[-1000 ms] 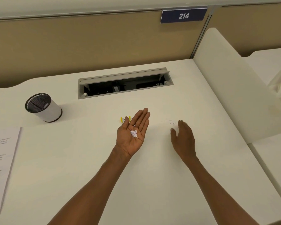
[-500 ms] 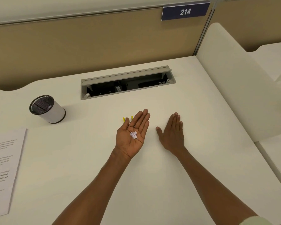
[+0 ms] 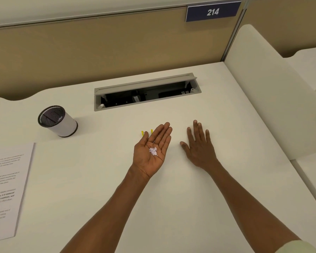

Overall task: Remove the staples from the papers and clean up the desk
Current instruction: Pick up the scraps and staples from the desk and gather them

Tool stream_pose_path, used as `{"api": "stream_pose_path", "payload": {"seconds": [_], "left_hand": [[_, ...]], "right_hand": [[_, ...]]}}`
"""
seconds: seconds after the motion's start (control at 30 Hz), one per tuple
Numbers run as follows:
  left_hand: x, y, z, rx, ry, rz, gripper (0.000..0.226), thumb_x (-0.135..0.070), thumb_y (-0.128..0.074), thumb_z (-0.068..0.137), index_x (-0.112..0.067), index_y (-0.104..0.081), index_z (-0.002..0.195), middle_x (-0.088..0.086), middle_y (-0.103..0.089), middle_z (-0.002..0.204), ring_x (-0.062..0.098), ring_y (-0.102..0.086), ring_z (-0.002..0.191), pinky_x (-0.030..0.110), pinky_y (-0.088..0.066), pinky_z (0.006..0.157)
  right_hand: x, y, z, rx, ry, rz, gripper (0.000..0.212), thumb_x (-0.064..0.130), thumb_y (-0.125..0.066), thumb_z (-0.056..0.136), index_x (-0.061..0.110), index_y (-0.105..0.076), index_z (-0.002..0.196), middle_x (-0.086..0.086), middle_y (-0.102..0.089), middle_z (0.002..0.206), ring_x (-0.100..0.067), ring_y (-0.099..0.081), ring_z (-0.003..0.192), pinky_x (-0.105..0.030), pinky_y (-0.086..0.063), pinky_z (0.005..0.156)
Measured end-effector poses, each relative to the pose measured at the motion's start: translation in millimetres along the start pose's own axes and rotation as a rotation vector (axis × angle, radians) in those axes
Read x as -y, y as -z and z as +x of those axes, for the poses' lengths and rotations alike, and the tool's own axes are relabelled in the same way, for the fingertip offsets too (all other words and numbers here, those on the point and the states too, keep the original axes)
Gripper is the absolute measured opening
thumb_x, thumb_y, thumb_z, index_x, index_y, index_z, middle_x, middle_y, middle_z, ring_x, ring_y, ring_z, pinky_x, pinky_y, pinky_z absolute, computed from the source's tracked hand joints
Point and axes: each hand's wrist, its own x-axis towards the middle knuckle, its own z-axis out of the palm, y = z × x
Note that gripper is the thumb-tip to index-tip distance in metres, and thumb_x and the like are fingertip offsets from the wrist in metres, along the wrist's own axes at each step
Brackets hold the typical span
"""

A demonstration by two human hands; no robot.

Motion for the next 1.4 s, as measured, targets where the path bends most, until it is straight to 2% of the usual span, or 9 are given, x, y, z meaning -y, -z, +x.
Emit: {"api": "stream_pose_path", "payload": {"seconds": [0.1, 0.2, 0.3, 0.47, 0.63, 0.83, 1.03, 1.2, 1.4], "left_hand": [[0, 0, 1, -0.005, -0.004, 0.009, 0.054, -0.032, -0.034, 0.106, 0.007, -0.070, 0.115, 0.020, -0.062, 0.133, 0.032, -0.057, 0.127, 0.041, -0.049, 0.102], [4, -2, 1, 0.002, -0.001, 0.030, 0.049, -0.030, -0.042, 0.100, 0.006, -0.070, 0.115, 0.020, -0.062, 0.133, 0.031, -0.057, 0.126, 0.040, -0.049, 0.103], [10, -2, 2, -0.001, 0.016, 0.038, 0.050, -0.031, -0.040, 0.101, 0.006, -0.070, 0.115, 0.020, -0.063, 0.133, 0.031, -0.058, 0.126, 0.040, -0.049, 0.102], [14, -1, 5, 0.001, 0.037, 0.035, 0.053, -0.032, -0.036, 0.104, 0.006, -0.070, 0.116, 0.021, -0.062, 0.133, 0.031, -0.057, 0.126, 0.040, -0.049, 0.102], [14, 0, 5, 0.010, 0.040, 0.045, 0.052, -0.032, -0.036, 0.104, 0.006, -0.069, 0.117, 0.021, -0.061, 0.135, 0.032, -0.057, 0.127, 0.040, -0.049, 0.103], [12, 2, 6, 0.007, 0.031, 0.045, 0.054, -0.033, -0.034, 0.105, 0.006, -0.069, 0.117, 0.021, -0.061, 0.135, 0.032, -0.057, 0.127, 0.040, -0.048, 0.103], [13, 5, 7, -0.001, 0.026, 0.051, 0.054, -0.034, -0.035, 0.105, 0.006, -0.069, 0.117, 0.021, -0.061, 0.135, 0.032, -0.057, 0.127, 0.040, -0.049, 0.103], [12, 7, 4, 0.006, 0.031, 0.053, 0.055, -0.036, -0.035, 0.105, 0.006, -0.069, 0.118, 0.020, -0.060, 0.136, 0.032, -0.056, 0.129, 0.041, -0.047, 0.104], [14, 14, 8, 0.011, 0.027, 0.036, 0.059, -0.039, -0.032, 0.106, 0.007, -0.065, 0.122, 0.020, -0.059, 0.138, 0.033, -0.053, 0.131, 0.042, -0.047, 0.104]], "right_hand": [[-2, 6, 5, -0.006, -0.033, 0.207, 0.070, 0.049, -0.027, 0.100, 0.005, -0.016, 0.153, -0.017, -0.003, 0.162, -0.030, -0.002, 0.151, -0.038, -0.007, 0.121], [-4, 13, 13, -0.045, -0.063, 0.296, 0.050, 0.023, -0.042, 0.102, -0.003, -0.034, 0.144, -0.022, -0.030, 0.151, -0.035, -0.028, 0.141, -0.041, -0.029, 0.116], [-1, 21, 16, -0.054, -0.001, 0.227, 0.024, 0.008, -0.040, 0.099, -0.004, -0.050, 0.118, -0.021, -0.047, 0.125, -0.036, -0.046, 0.111, -0.049, -0.046, 0.093], [-2, 26, 9, 0.008, -0.009, 0.314, 0.020, 0.014, -0.030, 0.098, 0.007, -0.047, 0.091, -0.012, -0.053, 0.094, -0.031, -0.050, 0.086, -0.043, -0.046, 0.072], [-6, 36, 13, 0.009, -0.070, 0.393, 0.026, 0.013, -0.036, 0.097, 0.011, -0.032, 0.071, -0.006, -0.039, 0.067, -0.024, -0.035, 0.063, -0.036, -0.023, 0.056], [-1, 43, 19, -0.027, -0.046, 0.366, 0.028, 0.004, -0.037, 0.094, 0.011, -0.031, 0.068, -0.010, -0.035, 0.068, -0.023, -0.030, 0.065, -0.036, -0.022, 0.057], [-1, 35, 15, -0.101, 0.136, 0.060, 0.034, -0.013, -0.049, 0.072, 0.010, -0.029, 0.060, -0.010, -0.034, 0.061, -0.024, -0.033, 0.058, -0.029, -0.019, 0.049], [-16, 42, 33, -0.048, -0.289, 0.651, 0.013, -0.004, -0.062, 0.077, 0.000, -0.075, 0.076, -0.011, -0.072, 0.079, -0.023, -0.064, 0.072, -0.029, -0.051, 0.069], [-6, 76, 15, 0.150, -0.653, 1.729, 0.009, -0.016, -0.065, 0.080, -0.010, -0.067, 0.085, -0.016, -0.068, 0.083, -0.024, -0.066, 0.078, -0.023, -0.061, 0.070]]}}
